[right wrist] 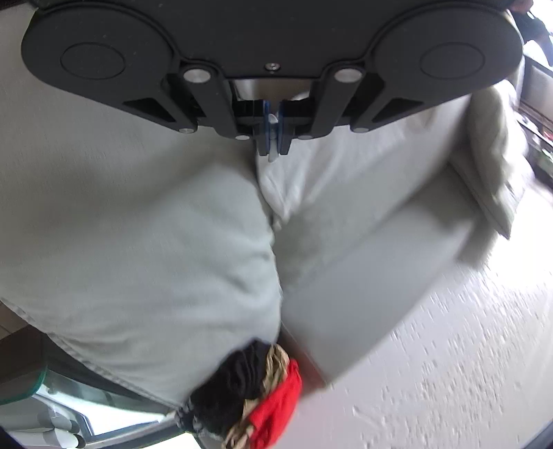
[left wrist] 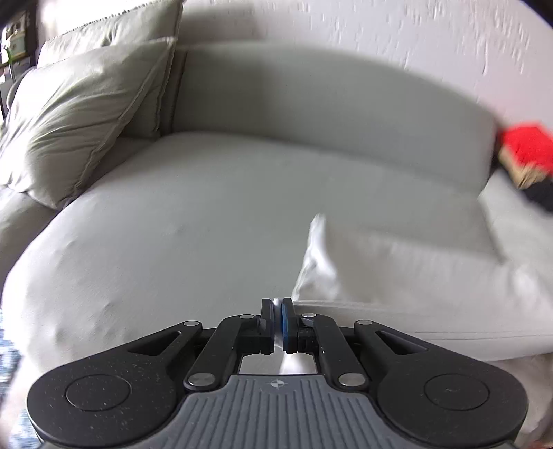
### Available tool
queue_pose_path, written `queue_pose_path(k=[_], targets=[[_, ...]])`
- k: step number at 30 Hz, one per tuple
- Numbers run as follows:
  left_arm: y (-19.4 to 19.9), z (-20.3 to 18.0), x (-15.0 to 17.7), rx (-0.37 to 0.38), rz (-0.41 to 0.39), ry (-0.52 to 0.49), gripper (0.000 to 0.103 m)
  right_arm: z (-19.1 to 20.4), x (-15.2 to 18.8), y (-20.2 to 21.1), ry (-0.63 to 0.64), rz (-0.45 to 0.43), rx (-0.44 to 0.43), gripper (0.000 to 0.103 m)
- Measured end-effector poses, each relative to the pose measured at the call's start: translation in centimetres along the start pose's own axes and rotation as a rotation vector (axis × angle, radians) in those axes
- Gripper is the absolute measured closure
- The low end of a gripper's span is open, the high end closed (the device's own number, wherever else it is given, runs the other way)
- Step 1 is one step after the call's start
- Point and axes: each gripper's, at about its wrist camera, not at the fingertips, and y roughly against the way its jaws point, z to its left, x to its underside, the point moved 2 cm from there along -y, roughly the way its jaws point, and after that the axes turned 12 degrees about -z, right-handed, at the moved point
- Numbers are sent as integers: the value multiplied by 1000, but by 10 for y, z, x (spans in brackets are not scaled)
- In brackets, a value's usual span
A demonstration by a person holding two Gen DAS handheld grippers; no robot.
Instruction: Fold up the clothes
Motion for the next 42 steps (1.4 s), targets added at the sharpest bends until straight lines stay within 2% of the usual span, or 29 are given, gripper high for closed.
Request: queue_pose_path(k=[3,4,7,8,9,10,12,13,15,18,22,25,27,31,33,37,40,41,42], targets=[[-9,-10,8,-51,75,-89,95,3,9,-10,50,63,63,97],[-2,-10,7,-53,40,-79,93,3,10,-12,56,75,85,95],[19,-9,4,-57,-65,-49,90,-1,-2,4,-23,-25,29,84],[26,-9,3,-59,-100,-39,88,-2,-6,9,-50,-59,10,74],[34,-9,2,-61,-135,-29,81,0,-8,10,-51,-72,-10,70],[41,-9,1,-60,-170,-20,77,2,-9,10,-52,-85,-29,69],[45,-18,-4,-12,-227,-29,78,6,-13,11,-52,-110,-67,69],[40,-25,-6,16,-223,-42,78,10,-10,3,-43,-79,-66,69],[29,-42,-9,84,-196,-65,77,24,-6,-14,-14,-21,-77,69],[-4,-71,-12,188,-68,-99,77,50,4,-39,39,54,-112,69],[-42,-100,-10,209,59,-133,77,79,23,-74,78,179,-139,70],[-62,-114,-2,208,125,-165,77,96,39,-94,164,241,-78,71],[-50,-113,6,230,131,-218,77,98,48,-103,201,277,-30,72],[-26,-110,22,273,141,-325,77,96,54,-100,255,321,-44,72],[-13,-109,31,295,147,-378,77,93,55,-92,259,350,-76,72],[11,-105,47,339,157,-484,81,81,66,-43,244,482,-270,72],[62,-76,59,431,136,-457,79,71,75,-6,231,580,-417,70],[72,-68,59,441,94,-435,79,68,77,6,227,613,-466,67],[81,-61,58,449,52,-412,79,63,75,15,225,581,-492,59]])
